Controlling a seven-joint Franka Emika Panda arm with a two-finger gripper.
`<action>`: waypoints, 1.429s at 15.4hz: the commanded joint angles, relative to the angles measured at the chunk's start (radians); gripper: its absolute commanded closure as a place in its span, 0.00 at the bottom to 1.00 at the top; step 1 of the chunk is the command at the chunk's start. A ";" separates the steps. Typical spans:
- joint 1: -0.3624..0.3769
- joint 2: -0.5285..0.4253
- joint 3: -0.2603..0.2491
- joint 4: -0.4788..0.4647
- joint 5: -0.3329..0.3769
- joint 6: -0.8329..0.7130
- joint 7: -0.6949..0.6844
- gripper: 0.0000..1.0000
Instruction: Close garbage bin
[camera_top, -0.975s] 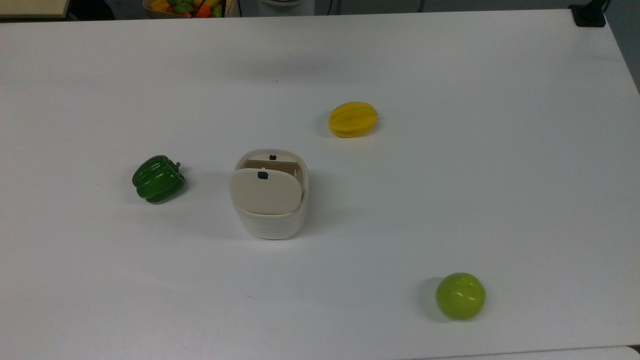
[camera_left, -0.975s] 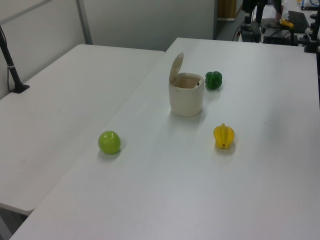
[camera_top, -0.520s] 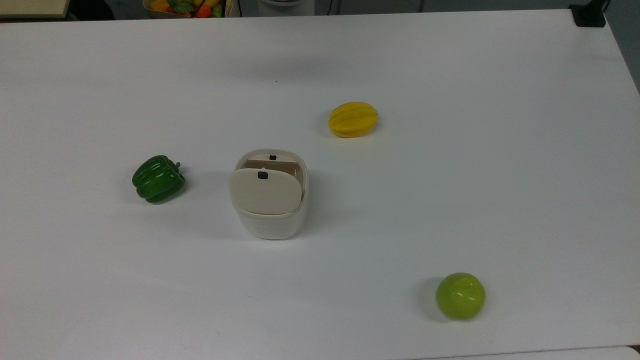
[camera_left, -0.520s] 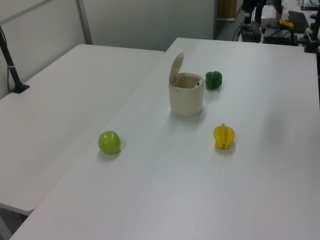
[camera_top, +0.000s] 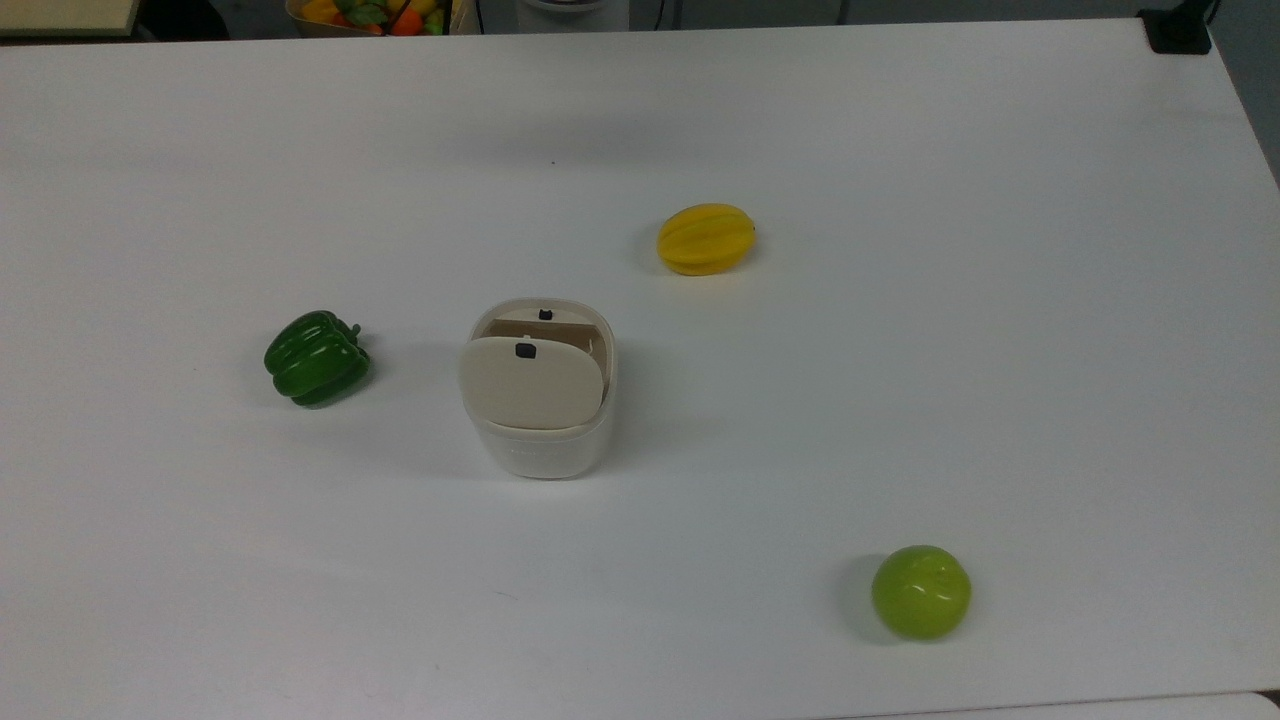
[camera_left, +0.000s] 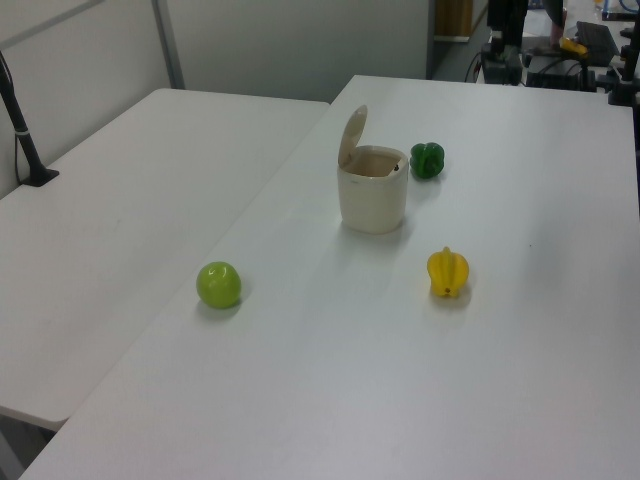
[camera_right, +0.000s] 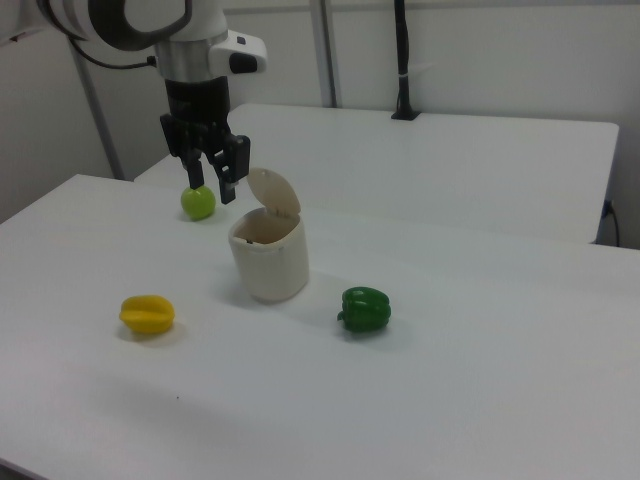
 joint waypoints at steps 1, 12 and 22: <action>0.000 -0.005 0.000 -0.005 0.018 -0.004 -0.029 0.73; 0.009 0.012 0.008 -0.013 0.024 0.144 -0.032 1.00; 0.038 0.070 0.014 -0.004 0.016 0.423 0.008 1.00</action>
